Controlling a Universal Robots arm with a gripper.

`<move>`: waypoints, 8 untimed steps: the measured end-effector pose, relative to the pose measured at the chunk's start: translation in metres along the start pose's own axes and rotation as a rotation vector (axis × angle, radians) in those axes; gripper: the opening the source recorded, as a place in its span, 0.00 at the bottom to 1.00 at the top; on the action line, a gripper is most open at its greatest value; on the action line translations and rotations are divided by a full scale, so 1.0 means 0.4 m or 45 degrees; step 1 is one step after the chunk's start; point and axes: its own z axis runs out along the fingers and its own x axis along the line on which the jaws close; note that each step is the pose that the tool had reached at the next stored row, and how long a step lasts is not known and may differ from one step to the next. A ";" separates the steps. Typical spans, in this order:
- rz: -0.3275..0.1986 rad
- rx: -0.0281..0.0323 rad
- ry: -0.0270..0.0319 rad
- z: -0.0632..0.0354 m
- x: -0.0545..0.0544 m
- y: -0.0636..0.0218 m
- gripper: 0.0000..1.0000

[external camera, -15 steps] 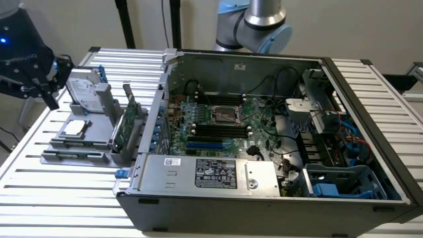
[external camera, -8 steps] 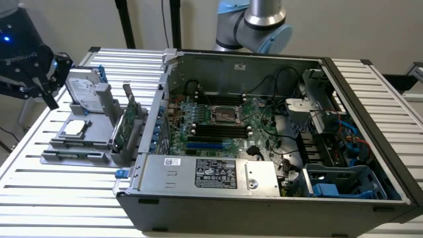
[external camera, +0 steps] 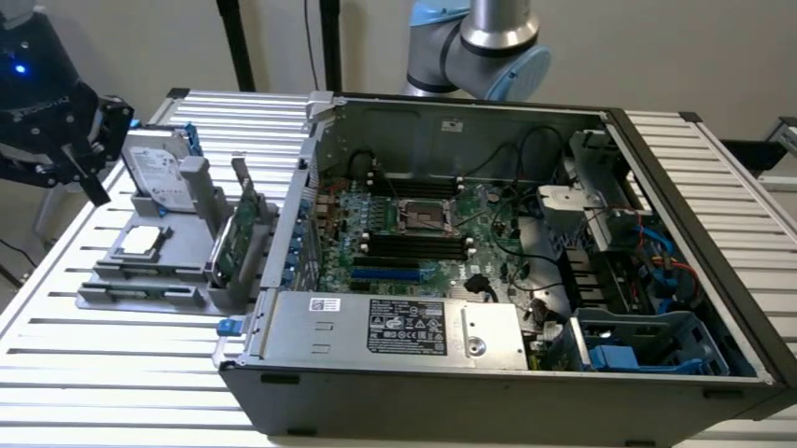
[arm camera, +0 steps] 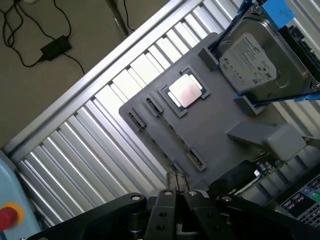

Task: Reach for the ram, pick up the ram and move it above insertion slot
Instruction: 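Pick up the ram and move it above insertion slot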

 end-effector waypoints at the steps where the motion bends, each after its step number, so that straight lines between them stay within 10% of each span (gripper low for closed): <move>1: -0.023 0.0000 0.0009 0.000 0.000 0.000 0.11; 8: -0.185 0.0004 0.0071 -0.003 0.000 0.000 0.11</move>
